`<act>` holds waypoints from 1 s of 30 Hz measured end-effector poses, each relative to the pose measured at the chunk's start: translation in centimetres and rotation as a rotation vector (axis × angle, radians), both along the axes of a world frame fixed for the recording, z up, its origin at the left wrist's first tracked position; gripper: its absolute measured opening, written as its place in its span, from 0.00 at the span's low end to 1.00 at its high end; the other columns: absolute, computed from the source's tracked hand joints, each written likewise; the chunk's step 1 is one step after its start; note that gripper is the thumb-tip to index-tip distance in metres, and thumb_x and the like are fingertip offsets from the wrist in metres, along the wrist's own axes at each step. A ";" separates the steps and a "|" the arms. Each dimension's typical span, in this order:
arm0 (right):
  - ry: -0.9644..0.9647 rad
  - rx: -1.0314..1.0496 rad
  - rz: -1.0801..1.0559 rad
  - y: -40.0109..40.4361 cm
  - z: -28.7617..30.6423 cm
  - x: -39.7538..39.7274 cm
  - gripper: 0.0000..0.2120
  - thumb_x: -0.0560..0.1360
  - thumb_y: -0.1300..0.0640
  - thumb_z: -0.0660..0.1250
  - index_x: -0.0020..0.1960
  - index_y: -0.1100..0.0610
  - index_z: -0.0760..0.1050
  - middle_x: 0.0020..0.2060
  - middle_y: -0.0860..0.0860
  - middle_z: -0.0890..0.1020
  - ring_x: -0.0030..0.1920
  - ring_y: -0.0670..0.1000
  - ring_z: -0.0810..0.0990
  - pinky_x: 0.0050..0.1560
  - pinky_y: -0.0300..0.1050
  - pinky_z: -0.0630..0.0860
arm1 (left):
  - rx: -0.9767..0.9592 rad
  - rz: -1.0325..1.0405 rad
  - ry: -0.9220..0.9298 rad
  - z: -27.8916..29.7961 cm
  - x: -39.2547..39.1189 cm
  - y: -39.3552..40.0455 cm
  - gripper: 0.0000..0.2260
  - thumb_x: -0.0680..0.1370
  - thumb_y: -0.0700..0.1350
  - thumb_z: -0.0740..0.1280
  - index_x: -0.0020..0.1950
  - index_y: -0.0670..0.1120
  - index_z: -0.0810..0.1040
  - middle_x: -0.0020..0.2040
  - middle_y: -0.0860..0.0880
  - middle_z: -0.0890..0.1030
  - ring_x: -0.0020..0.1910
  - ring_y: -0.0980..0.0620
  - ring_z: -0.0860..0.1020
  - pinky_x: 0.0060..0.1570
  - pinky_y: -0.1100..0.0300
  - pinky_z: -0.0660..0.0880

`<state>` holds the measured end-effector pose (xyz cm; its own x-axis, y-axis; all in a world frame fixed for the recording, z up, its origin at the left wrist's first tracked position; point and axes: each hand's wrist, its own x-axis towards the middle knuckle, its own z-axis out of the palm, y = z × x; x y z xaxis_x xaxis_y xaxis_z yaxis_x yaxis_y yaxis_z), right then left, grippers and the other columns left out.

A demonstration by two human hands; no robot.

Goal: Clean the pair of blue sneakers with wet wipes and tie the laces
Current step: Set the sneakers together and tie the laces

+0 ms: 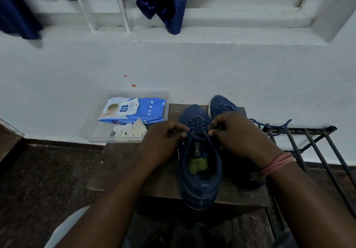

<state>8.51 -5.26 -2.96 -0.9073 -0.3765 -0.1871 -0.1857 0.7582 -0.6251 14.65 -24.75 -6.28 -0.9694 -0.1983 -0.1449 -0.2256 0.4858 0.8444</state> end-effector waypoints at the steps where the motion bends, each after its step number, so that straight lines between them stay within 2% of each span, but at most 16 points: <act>1: 0.010 -0.009 -0.005 -0.1 -0.1 0.1 0.06 0.78 0.58 0.69 0.43 0.54 0.80 0.35 0.46 0.82 0.37 0.45 0.81 0.40 0.39 0.72 | -0.009 0.031 0.024 -0.1 -0.1 0.4 0.03 0.80 0.48 0.71 0.50 0.55 0.84 0.43 0.55 0.84 0.38 0.64 0.80 0.40 0.63 0.76; 4: 0.044 -0.008 -0.006 -0.5 -0.4 0.1 0.07 0.79 0.61 0.66 0.43 0.56 0.78 0.35 0.48 0.81 0.36 0.47 0.80 0.36 0.39 0.71 | -0.091 0.058 0.105 -0.5 -0.4 1.1 0.08 0.81 0.49 0.69 0.42 0.54 0.80 0.38 0.57 0.83 0.38 0.64 0.80 0.39 0.65 0.73; 7: 0.106 0.001 0.001 -0.8 -0.7 0.1 0.06 0.79 0.64 0.60 0.46 0.57 0.73 0.37 0.50 0.80 0.39 0.50 0.78 0.38 0.43 0.71 | -0.132 0.076 0.177 -0.6 -0.6 1.6 0.11 0.83 0.45 0.66 0.40 0.53 0.76 0.37 0.56 0.82 0.38 0.64 0.80 0.37 0.70 0.72; 9: 0.144 -0.018 0.005 -0.8 -0.8 0.0 0.07 0.78 0.65 0.58 0.46 0.56 0.70 0.39 0.50 0.80 0.40 0.51 0.78 0.40 0.47 0.72 | 0.007 0.140 0.168 -0.5 -0.7 1.9 0.09 0.83 0.43 0.65 0.43 0.51 0.77 0.38 0.53 0.84 0.37 0.61 0.81 0.36 0.70 0.75; 11: 0.134 -0.050 0.004 -0.8 -0.8 0.0 0.08 0.78 0.66 0.57 0.47 0.54 0.68 0.38 0.47 0.79 0.38 0.49 0.77 0.39 0.47 0.72 | 0.185 0.189 0.109 -0.1 -0.7 2.0 0.07 0.84 0.44 0.63 0.47 0.47 0.78 0.41 0.50 0.85 0.37 0.55 0.83 0.34 0.66 0.77; 13: 0.087 -0.084 0.005 -0.9 -0.7 0.1 0.07 0.79 0.65 0.57 0.48 0.55 0.69 0.38 0.48 0.79 0.37 0.50 0.77 0.40 0.48 0.75 | 0.135 0.149 0.068 0.0 -0.8 1.6 0.08 0.84 0.47 0.64 0.47 0.48 0.77 0.41 0.51 0.84 0.35 0.55 0.81 0.34 0.63 0.76; 16: 0.050 -0.010 0.016 -0.8 -0.3 0.3 0.02 0.81 0.57 0.61 0.51 0.54 0.72 0.41 0.50 0.80 0.42 0.52 0.79 0.45 0.49 0.75 | 0.019 0.079 -0.022 0.2 -0.6 1.2 0.07 0.82 0.54 0.66 0.47 0.52 0.76 0.41 0.53 0.82 0.37 0.55 0.79 0.36 0.59 0.70; 18: 0.032 0.042 -0.007 -0.6 0.3 0.6 0.06 0.80 0.52 0.66 0.54 0.53 0.75 0.45 0.50 0.81 0.47 0.51 0.80 0.47 0.47 0.75 | -0.009 0.072 -0.058 0.5 -0.3 0.8 0.08 0.80 0.56 0.69 0.53 0.54 0.77 0.43 0.54 0.83 0.40 0.57 0.80 0.37 0.59 0.70; 22: 0.010 0.067 -0.034 0.4 1.9 0.7 0.05 0.75 0.60 0.72 0.48 0.51 0.79 0.39 0.49 0.84 0.44 0.50 0.84 0.45 0.42 0.77 | -0.107 0.085 -0.010 1.2 0.6 -1.0 0.04 0.76 0.49 0.74 0.50 0.54 0.82 0.41 0.54 0.85 0.42 0.58 0.82 0.42 0.60 0.75; 24: 0.055 0.103 -0.072 1.6 2.6 0.2 0.07 0.73 0.63 0.72 0.43 0.52 0.80 0.38 0.51 0.84 0.44 0.53 0.84 0.50 0.48 0.80 | -0.051 0.159 0.067 2.2 1.1 -2.5 0.03 0.77 0.45 0.74 0.47 0.53 0.83 0.38 0.54 0.85 0.38 0.59 0.82 0.42 0.58 0.74; 26: 0.031 0.060 -0.147 3.4 3.6 -0.4 0.06 0.73 0.65 0.71 0.41 0.54 0.81 0.34 0.52 0.85 0.40 0.54 0.85 0.48 0.53 0.82 | -0.023 0.229 0.124 3.4 1.6 -4.1 0.04 0.77 0.44 0.74 0.48 0.51 0.82 0.34 0.54 0.85 0.30 0.63 0.79 0.38 0.60 0.70; 28: -0.050 -0.001 -0.191 5.0 4.3 -0.6 0.05 0.75 0.63 0.72 0.43 0.55 0.81 0.31 0.52 0.85 0.34 0.50 0.84 0.40 0.47 0.79 | -0.009 0.221 0.077 4.4 2.1 -5.0 0.03 0.77 0.44 0.74 0.49 0.50 0.82 0.33 0.51 0.85 0.25 0.64 0.75 0.33 0.60 0.66; 30: -0.078 0.008 -0.174 5.6 4.6 -0.5 0.03 0.76 0.62 0.72 0.44 0.56 0.81 0.31 0.51 0.85 0.29 0.45 0.81 0.34 0.41 0.72 | 0.023 0.198 0.049 4.6 2.4 -5.1 0.01 0.77 0.44 0.74 0.48 0.48 0.83 0.34 0.50 0.85 0.24 0.64 0.72 0.31 0.61 0.65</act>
